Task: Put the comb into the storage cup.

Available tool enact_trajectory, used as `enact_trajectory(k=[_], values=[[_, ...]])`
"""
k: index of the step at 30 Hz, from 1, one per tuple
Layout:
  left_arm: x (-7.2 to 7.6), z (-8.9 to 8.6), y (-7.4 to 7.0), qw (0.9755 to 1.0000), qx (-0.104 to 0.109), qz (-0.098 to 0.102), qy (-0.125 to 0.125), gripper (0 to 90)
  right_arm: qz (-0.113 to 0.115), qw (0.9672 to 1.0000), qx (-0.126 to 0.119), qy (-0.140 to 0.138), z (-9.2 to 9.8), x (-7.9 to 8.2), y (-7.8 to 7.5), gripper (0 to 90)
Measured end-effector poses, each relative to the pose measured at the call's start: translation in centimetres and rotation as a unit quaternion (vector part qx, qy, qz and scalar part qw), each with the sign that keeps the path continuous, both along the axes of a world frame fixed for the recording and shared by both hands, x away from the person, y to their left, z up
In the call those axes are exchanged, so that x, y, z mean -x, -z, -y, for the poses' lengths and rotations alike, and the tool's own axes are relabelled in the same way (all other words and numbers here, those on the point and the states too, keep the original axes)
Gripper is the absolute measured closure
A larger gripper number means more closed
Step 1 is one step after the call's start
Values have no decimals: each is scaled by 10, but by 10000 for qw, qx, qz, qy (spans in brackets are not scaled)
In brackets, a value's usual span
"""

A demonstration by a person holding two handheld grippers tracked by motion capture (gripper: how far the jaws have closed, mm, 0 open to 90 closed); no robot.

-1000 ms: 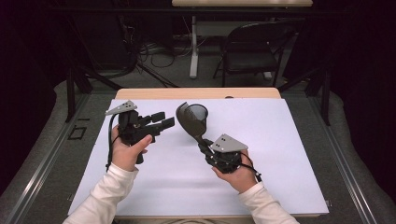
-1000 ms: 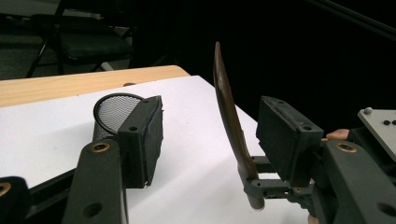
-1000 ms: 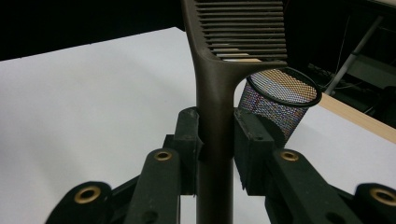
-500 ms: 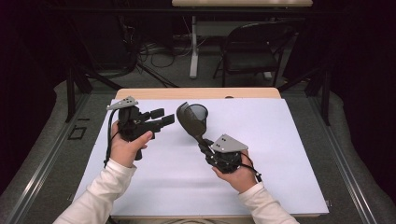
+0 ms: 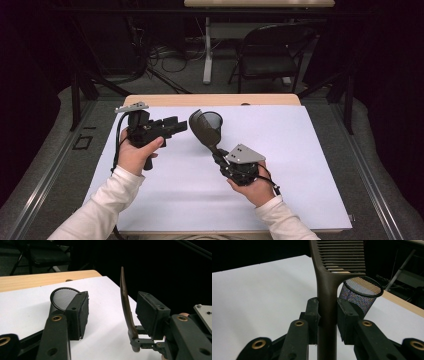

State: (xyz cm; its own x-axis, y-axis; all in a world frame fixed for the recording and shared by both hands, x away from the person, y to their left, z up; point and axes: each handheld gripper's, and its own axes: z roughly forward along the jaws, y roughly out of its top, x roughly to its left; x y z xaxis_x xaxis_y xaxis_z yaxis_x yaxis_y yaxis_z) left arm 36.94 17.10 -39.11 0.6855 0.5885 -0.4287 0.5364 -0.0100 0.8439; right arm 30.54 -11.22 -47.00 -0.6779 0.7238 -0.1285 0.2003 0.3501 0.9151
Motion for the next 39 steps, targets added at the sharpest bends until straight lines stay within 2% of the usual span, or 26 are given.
enact_trajectory(k=[5, 10, 13, 17, 24, 39], values=[[-2, 1, 1, 9999, 132, -83, 67, 489, -2, 10000, 15, -12, 0, 0, 0, 726], [-3, 4, -1, 9999, 91, -85, 112, 509, -15, 10000, 18, -21, -1, 0, 1, 726], [-4, 5, 0, 9997, 104, -189, 128, 510, -8, 10000, 27, -29, -2, 0, 2, 726], [-5, 8, 1, 9997, 100, -187, 136, 542, -24, 10000, 23, -43, -2, 0, 2, 726], [-6, 11, 1, 9994, 219, -240, 142, 598, -33, 10000, 33, -74, -4, 1, 3, 726], [-9, 16, 3, 9985, 305, -408, 175, 697, -31, 9999, 50, -109, -5, 1, 4, 726]])
